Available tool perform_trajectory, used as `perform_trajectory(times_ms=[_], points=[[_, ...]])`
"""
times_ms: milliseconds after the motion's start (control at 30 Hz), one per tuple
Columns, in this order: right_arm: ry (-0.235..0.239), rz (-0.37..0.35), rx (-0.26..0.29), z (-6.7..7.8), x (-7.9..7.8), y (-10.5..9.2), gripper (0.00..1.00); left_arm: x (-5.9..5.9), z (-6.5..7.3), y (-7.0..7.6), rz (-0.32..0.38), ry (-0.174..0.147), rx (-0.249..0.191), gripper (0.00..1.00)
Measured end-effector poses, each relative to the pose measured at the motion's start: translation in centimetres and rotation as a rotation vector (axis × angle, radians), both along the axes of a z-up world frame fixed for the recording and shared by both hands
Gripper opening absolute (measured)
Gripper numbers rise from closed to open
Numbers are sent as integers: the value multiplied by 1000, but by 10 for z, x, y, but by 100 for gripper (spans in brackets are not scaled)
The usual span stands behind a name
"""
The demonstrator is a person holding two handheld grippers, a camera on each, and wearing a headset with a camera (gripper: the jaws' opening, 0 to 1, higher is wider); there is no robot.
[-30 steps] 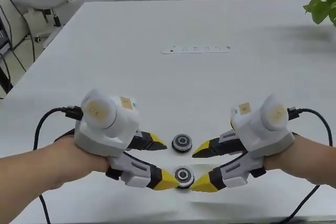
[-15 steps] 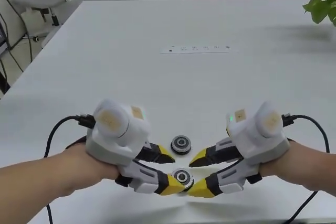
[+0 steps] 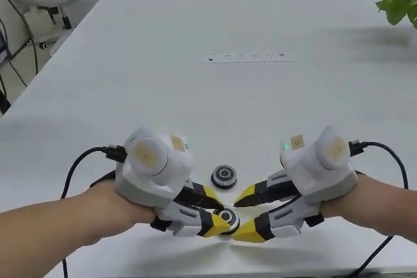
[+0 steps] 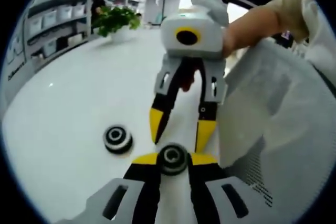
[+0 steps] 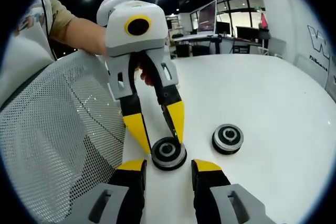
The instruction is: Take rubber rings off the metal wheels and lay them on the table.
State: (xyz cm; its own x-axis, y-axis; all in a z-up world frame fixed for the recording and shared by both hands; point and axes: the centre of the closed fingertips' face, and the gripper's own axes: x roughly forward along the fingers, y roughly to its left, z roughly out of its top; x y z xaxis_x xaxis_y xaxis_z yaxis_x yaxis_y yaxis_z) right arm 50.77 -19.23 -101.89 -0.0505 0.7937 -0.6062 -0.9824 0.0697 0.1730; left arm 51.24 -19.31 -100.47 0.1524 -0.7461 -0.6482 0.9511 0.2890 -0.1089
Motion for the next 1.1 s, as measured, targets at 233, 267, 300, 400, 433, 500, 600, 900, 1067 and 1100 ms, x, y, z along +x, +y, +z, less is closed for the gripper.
perform_trajectory(times_ms=[233,267,300,400,433,500,600,900,1067,1100], points=[[0,-9,12,2,0,1,31,-2,-2,-3,-43,-66,26,17],[0,-10,13,2,0,2,31,-2,-2,-2,-50,-79,34,17],[0,-12,15,2,1,2,30,-1,-2,-4,-57,-92,33,16],[-1,-13,15,1,0,3,30,-1,-2,-3,-41,-82,33,15],[-4,-14,15,1,1,3,29,-1,-2,-3,-40,-85,35,15],[-14,-20,13,1,2,5,30,0,-2,-3,-48,-103,40,14],[-18,-21,13,1,2,6,28,0,-1,-1,-43,-102,39,14],[-30,-7,-2,-1,0,2,24,1,0,-1,-38,-107,36,14],[-36,-3,-7,-1,0,0,22,0,-1,0,-41,-118,41,14],[-38,-2,-9,-2,0,0,22,0,-1,0,-42,-118,41,14]])
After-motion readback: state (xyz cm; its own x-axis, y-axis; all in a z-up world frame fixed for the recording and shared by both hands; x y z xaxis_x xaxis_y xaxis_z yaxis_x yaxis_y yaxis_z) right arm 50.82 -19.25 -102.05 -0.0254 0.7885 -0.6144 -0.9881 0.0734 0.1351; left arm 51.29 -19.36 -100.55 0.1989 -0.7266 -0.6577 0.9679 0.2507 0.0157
